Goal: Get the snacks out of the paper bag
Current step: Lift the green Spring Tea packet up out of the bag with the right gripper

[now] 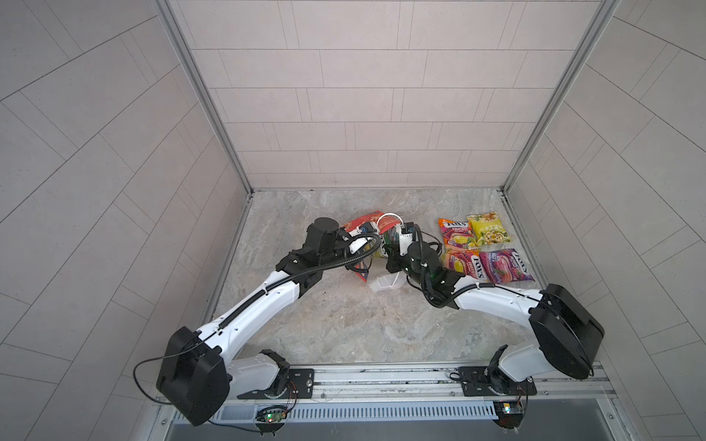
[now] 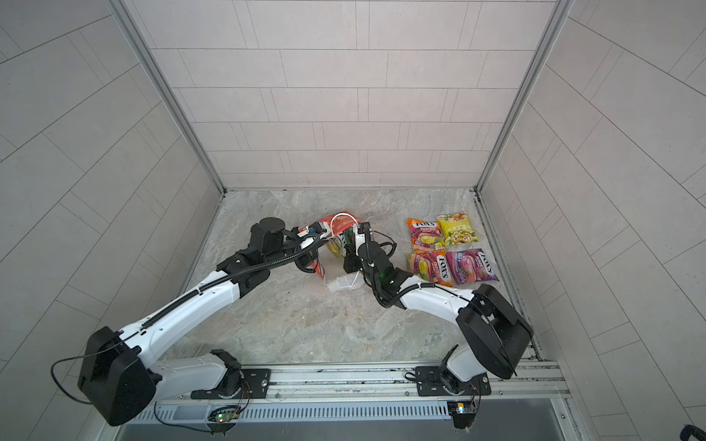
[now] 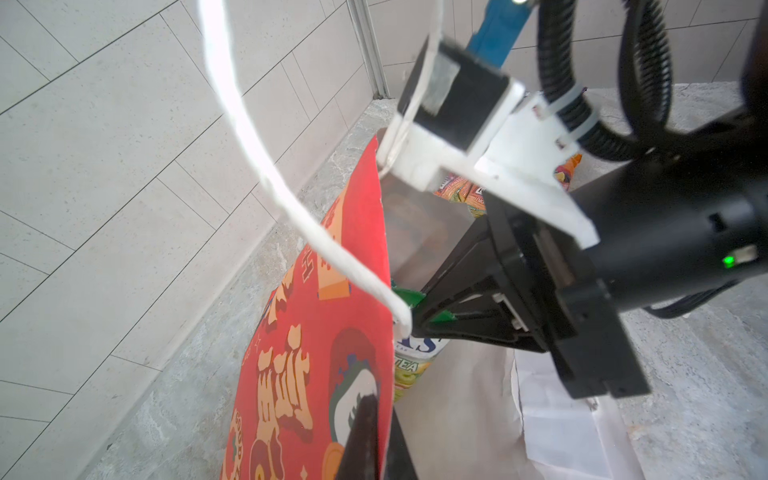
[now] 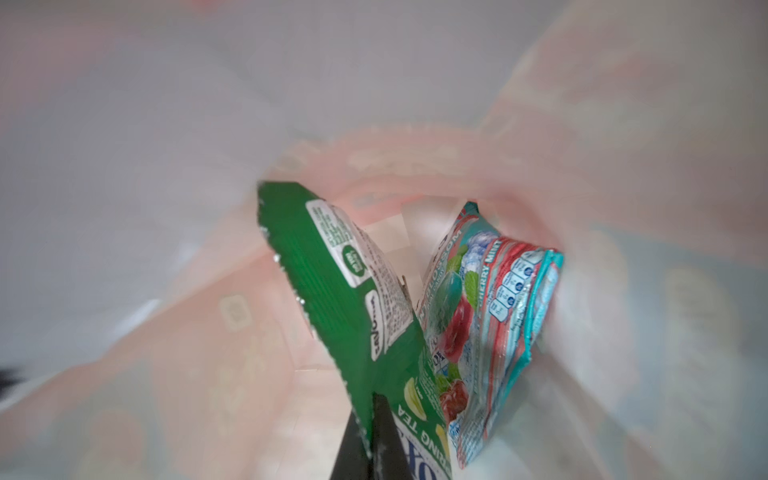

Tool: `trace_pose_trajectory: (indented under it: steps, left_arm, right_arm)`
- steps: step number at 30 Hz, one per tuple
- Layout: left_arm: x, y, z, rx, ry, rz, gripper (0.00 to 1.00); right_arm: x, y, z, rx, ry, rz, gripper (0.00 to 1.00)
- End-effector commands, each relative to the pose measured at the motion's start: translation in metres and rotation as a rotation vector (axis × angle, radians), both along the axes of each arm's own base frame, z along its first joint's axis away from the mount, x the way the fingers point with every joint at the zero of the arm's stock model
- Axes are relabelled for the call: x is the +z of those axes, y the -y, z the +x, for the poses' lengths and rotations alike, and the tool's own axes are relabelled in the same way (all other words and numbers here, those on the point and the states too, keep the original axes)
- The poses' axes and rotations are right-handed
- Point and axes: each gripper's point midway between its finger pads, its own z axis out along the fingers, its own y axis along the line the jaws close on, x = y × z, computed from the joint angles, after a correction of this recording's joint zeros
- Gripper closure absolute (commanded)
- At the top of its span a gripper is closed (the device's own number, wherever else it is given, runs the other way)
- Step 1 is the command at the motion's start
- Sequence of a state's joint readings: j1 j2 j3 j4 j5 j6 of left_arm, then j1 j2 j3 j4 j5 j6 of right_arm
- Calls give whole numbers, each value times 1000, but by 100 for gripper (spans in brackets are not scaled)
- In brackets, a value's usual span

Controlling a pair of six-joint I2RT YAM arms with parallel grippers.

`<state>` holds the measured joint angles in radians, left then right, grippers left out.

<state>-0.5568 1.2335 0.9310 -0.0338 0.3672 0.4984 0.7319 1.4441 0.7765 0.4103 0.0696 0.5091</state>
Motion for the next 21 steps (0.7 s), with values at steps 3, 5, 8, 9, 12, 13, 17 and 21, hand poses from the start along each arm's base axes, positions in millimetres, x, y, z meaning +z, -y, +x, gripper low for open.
trace_pose_trajectory:
  steps: [3,5,8,9,12,13,17,21]
  left_arm:
    - [5,-1,6,25,18,-2,100]
    - [6,-2,7,34,21,-2,100]
    - [8,-4,9,52,24,-6,100]
    - [9,-5,11,63,28,-8,100]
    - [10,-6,12,75,31,-12,100]
    - [9,-6,13,77,27,-8,100]
    - [10,-7,14,87,29,-8,100]
    - [13,-9,15,100,34,-18,100]
  right_arm:
    - [30,1,-16,81,44,18,100]
    - [39,1,-24,114,63,13,100]
    - [51,6,-33,147,82,-6,100]
    - [55,8,-36,157,86,-13,100]
    - [63,12,-46,182,113,-22,100]
    - [66,14,-49,193,125,-24,100]
    - [76,21,-61,216,193,-46,100]
    - [84,33,-68,206,233,-67,100]
